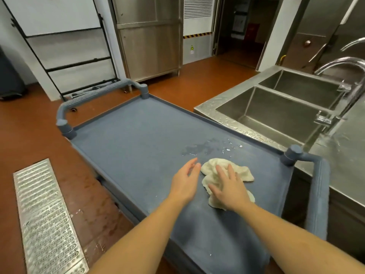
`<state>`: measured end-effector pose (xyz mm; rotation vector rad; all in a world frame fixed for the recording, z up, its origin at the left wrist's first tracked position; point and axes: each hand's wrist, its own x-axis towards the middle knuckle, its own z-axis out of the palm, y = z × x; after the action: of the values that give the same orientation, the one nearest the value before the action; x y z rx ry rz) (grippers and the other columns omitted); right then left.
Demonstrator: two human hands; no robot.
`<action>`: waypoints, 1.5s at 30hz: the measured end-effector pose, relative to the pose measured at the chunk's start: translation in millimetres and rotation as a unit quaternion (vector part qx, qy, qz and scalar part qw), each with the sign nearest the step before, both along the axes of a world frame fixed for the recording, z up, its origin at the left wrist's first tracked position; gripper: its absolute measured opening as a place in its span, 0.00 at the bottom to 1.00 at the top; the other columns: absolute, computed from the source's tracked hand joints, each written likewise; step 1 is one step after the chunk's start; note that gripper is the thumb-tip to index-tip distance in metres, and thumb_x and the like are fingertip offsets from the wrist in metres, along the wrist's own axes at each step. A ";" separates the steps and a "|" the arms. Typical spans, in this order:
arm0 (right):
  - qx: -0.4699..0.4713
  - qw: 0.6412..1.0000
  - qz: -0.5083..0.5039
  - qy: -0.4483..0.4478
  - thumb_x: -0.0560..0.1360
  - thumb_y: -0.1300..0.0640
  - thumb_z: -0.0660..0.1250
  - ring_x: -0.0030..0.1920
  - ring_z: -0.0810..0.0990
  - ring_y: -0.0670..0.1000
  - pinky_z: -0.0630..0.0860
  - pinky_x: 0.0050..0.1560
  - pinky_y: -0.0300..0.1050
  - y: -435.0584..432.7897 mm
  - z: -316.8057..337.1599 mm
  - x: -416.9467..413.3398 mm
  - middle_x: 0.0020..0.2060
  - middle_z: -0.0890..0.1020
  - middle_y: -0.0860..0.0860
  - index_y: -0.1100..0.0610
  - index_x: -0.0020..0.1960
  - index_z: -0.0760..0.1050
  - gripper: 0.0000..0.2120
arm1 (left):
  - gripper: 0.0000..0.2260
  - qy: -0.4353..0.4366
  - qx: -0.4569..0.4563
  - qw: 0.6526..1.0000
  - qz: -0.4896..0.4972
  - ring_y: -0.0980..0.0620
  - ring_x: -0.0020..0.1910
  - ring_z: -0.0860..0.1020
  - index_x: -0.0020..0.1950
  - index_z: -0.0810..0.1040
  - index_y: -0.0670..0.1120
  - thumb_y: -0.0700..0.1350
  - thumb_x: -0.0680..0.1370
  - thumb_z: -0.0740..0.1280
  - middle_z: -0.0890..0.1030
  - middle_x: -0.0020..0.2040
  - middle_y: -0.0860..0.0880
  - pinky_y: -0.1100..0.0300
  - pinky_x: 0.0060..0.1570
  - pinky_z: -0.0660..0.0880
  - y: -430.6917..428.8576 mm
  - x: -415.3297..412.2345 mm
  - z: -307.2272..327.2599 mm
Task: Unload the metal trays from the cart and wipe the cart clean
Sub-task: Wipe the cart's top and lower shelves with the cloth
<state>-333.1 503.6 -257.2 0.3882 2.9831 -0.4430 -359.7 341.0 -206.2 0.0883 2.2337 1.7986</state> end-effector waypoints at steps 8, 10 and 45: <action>0.056 0.979 0.189 0.058 0.80 0.51 0.53 0.77 0.50 0.57 0.47 0.75 0.55 -77.3 -26.2 -49.9 0.78 0.46 0.51 0.48 0.78 0.49 0.27 | 0.17 0.014 -0.053 0.997 0.047 0.65 0.61 0.72 0.68 0.73 0.50 0.51 0.81 0.60 0.75 0.65 0.58 0.79 0.52 0.64 -31.1 -11.5 -22.4; 0.069 0.973 0.208 0.065 0.80 0.51 0.54 0.77 0.49 0.57 0.48 0.75 0.52 -72.9 -30.0 -52.8 0.78 0.46 0.50 0.44 0.77 0.49 0.28 | 0.17 0.016 -0.056 0.997 0.055 0.63 0.62 0.71 0.69 0.73 0.50 0.52 0.81 0.59 0.75 0.66 0.57 0.75 0.56 0.63 -39.2 -15.8 -25.9; 0.199 0.979 -0.022 0.036 0.74 0.34 0.55 0.75 0.49 0.64 0.48 0.70 0.66 -122.2 -13.2 -134.0 0.77 0.51 0.56 0.39 0.73 0.60 0.29 | 0.19 -0.038 0.018 0.992 -0.122 0.74 0.54 0.68 0.70 0.70 0.55 0.56 0.80 0.58 0.70 0.62 0.64 0.80 0.51 0.61 -140.9 -169.0 -27.1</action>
<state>-467.1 381.3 -270.4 0.4796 3.1308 0.1475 -528.7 200.2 -233.3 0.2821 2.0392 1.6833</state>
